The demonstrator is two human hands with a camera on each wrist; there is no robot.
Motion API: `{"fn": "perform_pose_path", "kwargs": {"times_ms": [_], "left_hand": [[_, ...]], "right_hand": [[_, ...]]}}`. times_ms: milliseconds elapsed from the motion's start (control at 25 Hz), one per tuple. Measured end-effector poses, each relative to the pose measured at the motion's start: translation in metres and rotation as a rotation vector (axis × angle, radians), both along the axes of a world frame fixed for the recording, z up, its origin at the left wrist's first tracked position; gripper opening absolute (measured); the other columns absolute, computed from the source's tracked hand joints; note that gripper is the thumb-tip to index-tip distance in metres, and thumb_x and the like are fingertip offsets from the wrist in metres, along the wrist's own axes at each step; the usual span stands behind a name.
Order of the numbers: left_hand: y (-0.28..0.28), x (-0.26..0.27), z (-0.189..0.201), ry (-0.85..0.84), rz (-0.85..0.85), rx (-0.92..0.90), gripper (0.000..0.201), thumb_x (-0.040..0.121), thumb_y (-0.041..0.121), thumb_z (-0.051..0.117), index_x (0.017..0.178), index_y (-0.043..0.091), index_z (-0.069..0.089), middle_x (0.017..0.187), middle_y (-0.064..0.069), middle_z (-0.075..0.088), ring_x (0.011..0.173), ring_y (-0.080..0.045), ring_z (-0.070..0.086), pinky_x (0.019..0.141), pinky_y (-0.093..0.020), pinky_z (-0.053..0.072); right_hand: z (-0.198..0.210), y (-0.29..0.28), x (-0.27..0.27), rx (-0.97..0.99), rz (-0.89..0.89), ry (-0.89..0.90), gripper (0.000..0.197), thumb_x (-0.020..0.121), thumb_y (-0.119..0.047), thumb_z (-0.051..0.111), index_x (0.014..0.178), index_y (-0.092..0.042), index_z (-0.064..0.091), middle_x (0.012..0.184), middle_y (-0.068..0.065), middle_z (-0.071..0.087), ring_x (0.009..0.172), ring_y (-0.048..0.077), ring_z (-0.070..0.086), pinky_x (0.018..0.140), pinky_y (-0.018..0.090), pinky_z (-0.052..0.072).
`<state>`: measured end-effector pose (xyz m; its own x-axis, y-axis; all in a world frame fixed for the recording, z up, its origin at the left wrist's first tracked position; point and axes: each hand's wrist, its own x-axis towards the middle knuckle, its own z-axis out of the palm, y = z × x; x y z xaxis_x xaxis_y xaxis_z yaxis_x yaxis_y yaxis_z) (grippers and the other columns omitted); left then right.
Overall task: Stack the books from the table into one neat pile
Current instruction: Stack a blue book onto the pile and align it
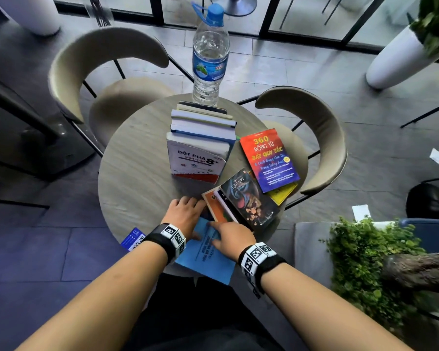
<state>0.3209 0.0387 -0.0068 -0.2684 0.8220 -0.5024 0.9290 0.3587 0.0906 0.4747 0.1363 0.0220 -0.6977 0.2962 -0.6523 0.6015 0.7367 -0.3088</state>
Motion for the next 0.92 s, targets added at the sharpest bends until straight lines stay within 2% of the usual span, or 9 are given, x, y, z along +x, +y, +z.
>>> {"fn": "perform_pose_path", "kwargs": {"times_ms": [120, 240, 400, 560, 640, 720, 760, 840, 920], "left_hand": [[-0.009, -0.006, 0.001, 0.029, 0.037, -0.110, 0.091, 0.058, 0.074, 0.078, 0.129, 0.027, 0.047, 0.125, 0.000, 0.056, 0.119, -0.026, 0.051, 0.097, -0.041, 0.040], [-0.023, -0.015, 0.002, -0.027, 0.061, -0.203, 0.072, 0.067, 0.075, 0.072, 0.124, 0.033, 0.059, 0.121, 0.002, 0.062, 0.117, -0.024, 0.055, 0.097, -0.041, 0.040], [-0.058, -0.036, -0.002, -0.317, 0.263, -0.233, 0.044, 0.078, 0.050, 0.079, 0.110, 0.022, 0.065, 0.112, 0.000, 0.071, 0.106, -0.025, 0.067, 0.086, -0.032, 0.049], [-0.108, -0.064, -0.005, -0.496, 0.420, -0.209, 0.032, 0.085, 0.042, 0.077, 0.088, 0.017, 0.057, 0.087, 0.001, 0.062, 0.081, -0.019, 0.059, 0.071, -0.030, 0.043], [-0.130, -0.073, -0.003, -0.606, 0.525, -0.159, 0.028, 0.088, 0.037, 0.076, 0.086, 0.016, 0.056, 0.084, 0.001, 0.062, 0.076, -0.015, 0.058, 0.068, -0.029, 0.044], [-0.151, -0.079, -0.001, -0.790, 0.659, -0.065, 0.021, 0.090, 0.030, 0.075, 0.091, 0.014, 0.061, 0.088, 0.001, 0.069, 0.078, -0.011, 0.065, 0.069, -0.024, 0.050], [-0.161, -0.082, 0.000, -0.881, 0.727, -0.007, 0.023, 0.089, 0.031, 0.075, 0.097, 0.012, 0.065, 0.092, -0.002, 0.072, 0.083, -0.012, 0.070, 0.075, -0.028, 0.055], [-0.176, -0.085, 0.004, -0.992, 0.847, 0.114, 0.046, 0.081, 0.044, 0.077, 0.106, 0.007, 0.066, 0.102, -0.009, 0.076, 0.097, -0.022, 0.073, 0.084, -0.039, 0.058], [-0.184, -0.081, 0.010, -1.077, 0.938, 0.220, 0.069, 0.071, 0.058, 0.080, 0.113, 0.005, 0.065, 0.109, -0.012, 0.076, 0.103, -0.026, 0.073, 0.086, -0.038, 0.059]], "right_hand": [[-0.001, -0.003, -0.004, 0.015, -0.017, 0.001, 0.062, 0.090, -0.048, 0.065, 0.146, -0.032, 0.043, 0.128, 0.006, 0.066, 0.117, 0.029, 0.063, 0.092, 0.043, 0.055], [-0.002, -0.005, -0.006, 0.022, -0.049, 0.014, 0.065, 0.085, -0.055, 0.069, 0.141, -0.030, 0.049, 0.129, 0.004, 0.065, 0.117, 0.027, 0.063, 0.093, 0.042, 0.055], [-0.005, -0.013, -0.008, 0.035, -0.090, 0.002, 0.073, 0.081, -0.059, 0.072, 0.141, -0.027, 0.048, 0.132, 0.005, 0.063, 0.119, 0.027, 0.062, 0.094, 0.041, 0.055], [-0.006, -0.022, -0.015, 0.017, -0.160, 0.002, 0.075, 0.078, -0.061, 0.074, 0.135, -0.024, 0.043, 0.122, 0.004, 0.066, 0.110, 0.028, 0.066, 0.084, 0.039, 0.056], [-0.008, -0.025, -0.022, -0.038, -0.232, 0.008, 0.078, 0.076, -0.062, 0.075, 0.136, -0.023, 0.044, 0.125, 0.003, 0.065, 0.111, 0.027, 0.065, 0.086, 0.038, 0.055], [-0.013, -0.027, -0.030, -0.122, -0.325, 0.008, 0.084, 0.073, -0.066, 0.075, 0.139, -0.022, 0.047, 0.131, 0.002, 0.063, 0.117, 0.025, 0.063, 0.092, 0.036, 0.053], [-0.016, -0.029, -0.034, -0.161, -0.379, 0.013, 0.086, 0.071, -0.069, 0.074, 0.138, -0.022, 0.050, 0.131, 0.001, 0.064, 0.118, 0.024, 0.063, 0.095, 0.035, 0.053], [-0.021, -0.033, -0.042, -0.272, -0.545, 0.060, 0.084, 0.066, -0.071, 0.076, 0.132, -0.024, 0.057, 0.127, -0.002, 0.066, 0.112, 0.019, 0.064, 0.097, 0.034, 0.053], [-0.021, -0.033, -0.049, -0.446, -0.777, 0.142, 0.073, 0.069, -0.059, 0.083, 0.129, -0.025, 0.058, 0.120, 0.001, 0.067, 0.103, 0.015, 0.065, 0.093, 0.036, 0.056]]}}
